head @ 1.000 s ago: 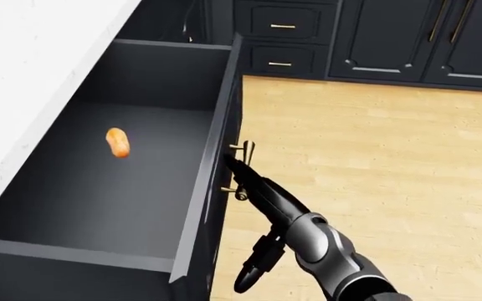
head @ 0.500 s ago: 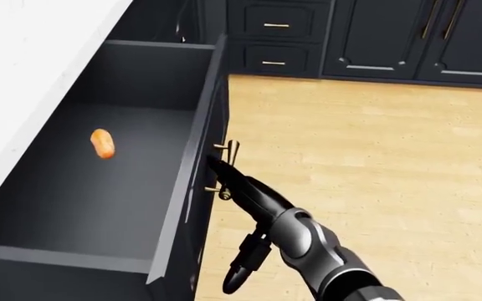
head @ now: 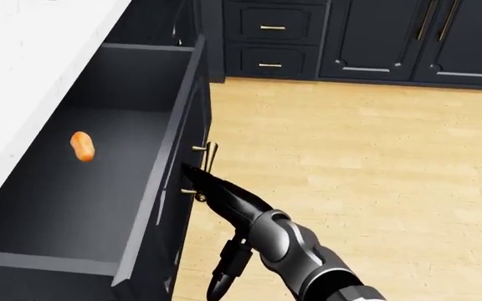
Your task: Close the right drawer.
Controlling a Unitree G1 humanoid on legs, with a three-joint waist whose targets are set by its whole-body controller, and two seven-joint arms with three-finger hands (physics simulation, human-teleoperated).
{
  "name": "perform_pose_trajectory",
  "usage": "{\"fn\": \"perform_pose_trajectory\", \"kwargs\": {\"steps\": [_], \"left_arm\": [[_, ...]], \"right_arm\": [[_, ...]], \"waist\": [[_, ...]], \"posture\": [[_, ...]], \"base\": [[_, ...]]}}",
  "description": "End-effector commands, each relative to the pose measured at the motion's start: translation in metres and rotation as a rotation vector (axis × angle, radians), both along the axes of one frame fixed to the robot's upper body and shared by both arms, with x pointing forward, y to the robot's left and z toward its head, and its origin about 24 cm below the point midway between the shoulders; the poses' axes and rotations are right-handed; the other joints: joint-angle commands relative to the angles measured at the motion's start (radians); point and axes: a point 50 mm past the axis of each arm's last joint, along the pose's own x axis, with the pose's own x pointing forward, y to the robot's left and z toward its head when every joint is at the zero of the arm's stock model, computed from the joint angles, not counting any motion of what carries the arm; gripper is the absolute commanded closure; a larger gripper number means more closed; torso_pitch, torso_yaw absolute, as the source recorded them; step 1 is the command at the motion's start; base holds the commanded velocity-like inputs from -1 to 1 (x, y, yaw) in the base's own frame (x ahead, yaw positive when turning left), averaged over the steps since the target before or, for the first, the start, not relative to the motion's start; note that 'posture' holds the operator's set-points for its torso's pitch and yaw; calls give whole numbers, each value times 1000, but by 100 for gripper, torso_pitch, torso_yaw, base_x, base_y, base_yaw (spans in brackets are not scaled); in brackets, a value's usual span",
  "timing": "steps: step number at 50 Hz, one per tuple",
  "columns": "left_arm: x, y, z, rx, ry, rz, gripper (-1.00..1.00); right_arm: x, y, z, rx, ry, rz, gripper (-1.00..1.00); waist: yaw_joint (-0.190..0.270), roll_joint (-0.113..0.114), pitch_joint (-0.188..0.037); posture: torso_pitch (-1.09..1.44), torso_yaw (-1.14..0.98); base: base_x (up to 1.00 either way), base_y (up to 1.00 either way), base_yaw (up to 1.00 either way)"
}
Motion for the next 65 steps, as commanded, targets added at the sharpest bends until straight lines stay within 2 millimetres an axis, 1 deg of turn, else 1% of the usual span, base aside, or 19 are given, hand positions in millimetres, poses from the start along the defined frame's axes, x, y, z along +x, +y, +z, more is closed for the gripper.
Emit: {"fn": "perform_pose_trajectory", "kwargs": {"steps": [1, 24, 32, 37, 38, 42, 43, 44, 48, 50, 52, 54, 55, 56, 57, 58, 59, 62, 65], "left_arm": [[-6, -1, 8, 6, -61, -1, -100], [-5, -1, 9, 2, -61, -1, -100], [-5, -1, 9, 4, -60, -1, -100], [-5, -1, 9, 5, -61, 0, -100], [-6, -1, 9, 5, -61, 0, -100], [-6, -2, 8, 7, -59, -2, -100], [-6, -2, 8, 7, -60, -1, -100], [-6, -2, 8, 7, -60, -1, -100], [-6, -2, 8, 8, -59, -1, -100], [-6, -2, 8, 10, -60, -1, -100], [-6, -2, 8, 9, -60, 0, -100], [-6, -2, 8, 11, -61, 0, -100], [-6, -2, 8, 11, -61, 0, -100], [-6, -2, 8, 11, -61, 0, -100], [-7, -2, 8, 12, -61, 0, -100], [-7, -2, 8, 12, -61, -1, -100], [-7, -2, 8, 13, -61, 0, -100], [-7, -2, 8, 14, -62, 0, -100], [-7, -3, 8, 16, -62, -1, -100]], "right_arm": [[1, 28, 27, 58, -103, 155, -100], [1, 33, 30, 63, -105, 165, -100], [13, 22, 45, 88, -136, 119, -100], [26, -3, 59, 115, -182, 45, -100], [29, -12, 62, 130, -198, 18, -100], [42, -46, 93, 249, -326, -86, -100], [45, -58, 104, 266, -378, -115, -100], [47, -64, 111, 286, -396, -128, -100], [48, -101, 145, 359, -527, -216, -100], [35, -121, 162, 411, -585, -262, -100], [10, -135, 174, 441, -640, -304, -100], [-27, -150, 185, 478, -704, -349, -100], [-38, -152, 186, 473, -719, -355, -100], [-66, -159, 187, 495, -753, -384, -100], [-77, -161, 187, 493, -768, -394, -100], [-95, -163, 187, 515, -788, -410, -100], [-108, -164, 180, 512, -790, -424, -100], [-128, -165, 163, 532, -793, -458, -100], [-144, -174, 144, 571, -797, -518, -100]], "waist": [[10, 6, -23], [15, 9, -20], [18, 8, -20], [21, 6, -17], [23, 6, -16], [30, 3, -17], [31, 2, -18], [32, 0, -19], [35, -7, -22], [38, -12, -23], [45, -19, -24], [50, -23, -21], [52, -25, -22], [55, -25, -19], [53, -25, -21], [56, -26, -18], [54, -25, -19], [47, -21, -19], [38, -17, -23]], "posture": [[0, 0], [0, 0], [0, 0], [0, 0], [0, 0], [0, 0], [0, 0], [0, 0], [0, 0], [0, 0], [0, 0], [0, 0], [0, 0], [0, 0], [0, 0], [0, 0], [0, 0], [0, 0], [0, 0]], "base": [[0, 0, 0], [0, 0, 0], [0, 0, 0], [0, 0, 0], [0, 0, 0], [0, 0, 0], [0, 0, 0], [0, 0, 0], [0, 0, 0], [0, 0, 0], [0, 0, 0], [0, 0, 0], [0, 0, 0], [0, 0, 0], [0, 0, 0], [0, 0, 0], [0, 0, 0], [0, 0, 0], [0, 0, 0]]}}
